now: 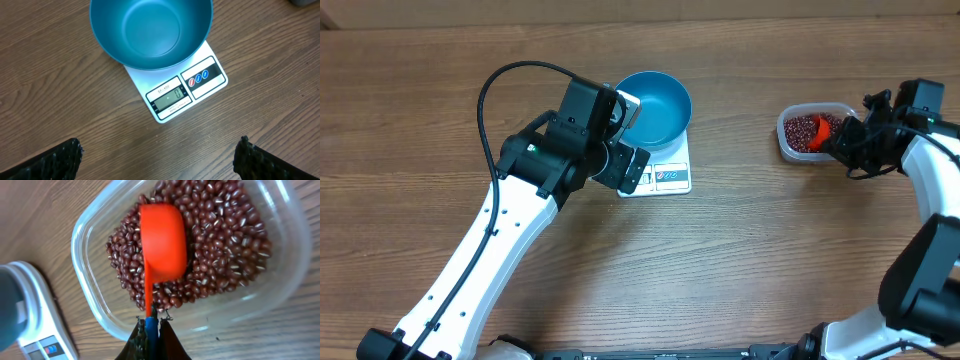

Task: Scoop item into bowl and weigh 150g on scale
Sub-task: 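Lower the red scoop into the bean tub with the right gripper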

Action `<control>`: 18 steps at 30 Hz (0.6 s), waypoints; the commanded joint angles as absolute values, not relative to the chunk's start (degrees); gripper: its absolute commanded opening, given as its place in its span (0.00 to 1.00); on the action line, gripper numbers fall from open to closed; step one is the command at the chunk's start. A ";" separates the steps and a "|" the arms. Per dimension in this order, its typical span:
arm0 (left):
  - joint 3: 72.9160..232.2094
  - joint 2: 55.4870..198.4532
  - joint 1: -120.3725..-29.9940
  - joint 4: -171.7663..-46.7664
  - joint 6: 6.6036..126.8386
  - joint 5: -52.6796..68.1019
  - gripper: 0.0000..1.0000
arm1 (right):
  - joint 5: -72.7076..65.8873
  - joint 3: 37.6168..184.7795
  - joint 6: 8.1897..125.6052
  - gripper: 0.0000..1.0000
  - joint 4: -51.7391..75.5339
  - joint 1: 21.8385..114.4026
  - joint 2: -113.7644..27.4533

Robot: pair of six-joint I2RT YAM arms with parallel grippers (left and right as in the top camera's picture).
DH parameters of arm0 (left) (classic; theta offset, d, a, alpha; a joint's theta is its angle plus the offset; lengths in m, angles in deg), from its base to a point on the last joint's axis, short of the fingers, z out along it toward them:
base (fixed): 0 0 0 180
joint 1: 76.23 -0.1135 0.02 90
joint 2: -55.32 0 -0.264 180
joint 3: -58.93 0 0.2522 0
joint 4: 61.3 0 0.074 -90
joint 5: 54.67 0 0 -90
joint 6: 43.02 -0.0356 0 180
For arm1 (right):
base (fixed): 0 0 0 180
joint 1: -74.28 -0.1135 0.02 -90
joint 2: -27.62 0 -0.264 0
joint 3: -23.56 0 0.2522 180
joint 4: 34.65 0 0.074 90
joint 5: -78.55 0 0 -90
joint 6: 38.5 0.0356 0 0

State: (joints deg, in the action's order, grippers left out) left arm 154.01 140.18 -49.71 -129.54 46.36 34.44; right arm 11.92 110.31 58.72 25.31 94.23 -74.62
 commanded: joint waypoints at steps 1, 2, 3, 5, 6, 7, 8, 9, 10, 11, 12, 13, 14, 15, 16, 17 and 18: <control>154.92 139.85 -49.97 -129.45 45.25 33.81 1.00 | 15.24 110.01 58.92 0.04 25.96 94.64 -78.31; 154.92 139.85 -49.97 -129.43 45.25 33.81 1.00 | 15.29 110.01 58.92 0.04 26.16 94.73 -78.31; 154.92 139.85 -49.97 -129.43 45.25 33.81 1.00 | 15.22 110.01 58.85 0.04 26.33 94.73 -78.31; 154.92 139.85 -49.97 -129.45 45.25 33.81 1.00 | 15.20 110.01 58.68 0.04 26.77 94.73 -78.31; 154.92 139.85 -49.97 -129.43 45.25 33.81 1.00 | 15.22 110.01 58.66 0.04 27.01 94.73 -78.31; 154.92 139.85 -49.97 -129.43 45.25 33.81 1.00 | 15.22 110.01 58.66 0.04 27.23 94.73 -78.31; 154.92 139.85 -49.97 -129.45 45.25 33.81 0.99 | 15.24 110.01 58.68 0.04 27.43 94.73 -78.31; 154.92 139.85 -49.97 -129.45 45.27 33.81 0.99 | 15.24 110.01 58.68 0.04 27.65 94.73 -78.31; 154.92 139.85 -49.97 -129.45 45.25 33.81 1.00 | 15.24 110.01 58.70 0.04 27.84 94.73 -78.31; 154.92 139.85 -49.97 -129.45 45.25 33.81 1.00 | 15.31 110.01 58.70 0.04 28.08 94.73 -78.31; 154.92 139.85 -49.97 -129.43 45.25 33.81 1.00 | 15.70 110.01 58.70 0.04 28.30 94.78 -78.31; 154.92 139.85 -49.97 -129.43 45.25 33.81 1.00 | 16.51 110.01 58.70 0.04 28.59 94.93 -78.31; 154.92 139.85 -49.97 -129.45 45.25 33.81 1.00 | 17.41 110.01 58.66 0.04 28.87 95.12 -78.31; 154.92 139.85 -49.97 -129.45 45.25 33.81 0.99 | 18.76 110.01 58.57 0.04 29.18 95.54 -78.31; 154.92 139.85 -49.97 -129.45 45.25 33.81 1.00 | 20.01 110.01 58.48 0.04 29.35 95.93 -78.31; 154.92 139.85 -49.97 -129.45 45.25 33.81 1.00 | 21.34 110.01 58.46 0.04 29.46 96.41 -78.31; 154.92 139.85 -49.97 -129.45 45.25 33.81 1.00 | 22.92 110.01 58.46 0.04 29.57 97.05 -78.31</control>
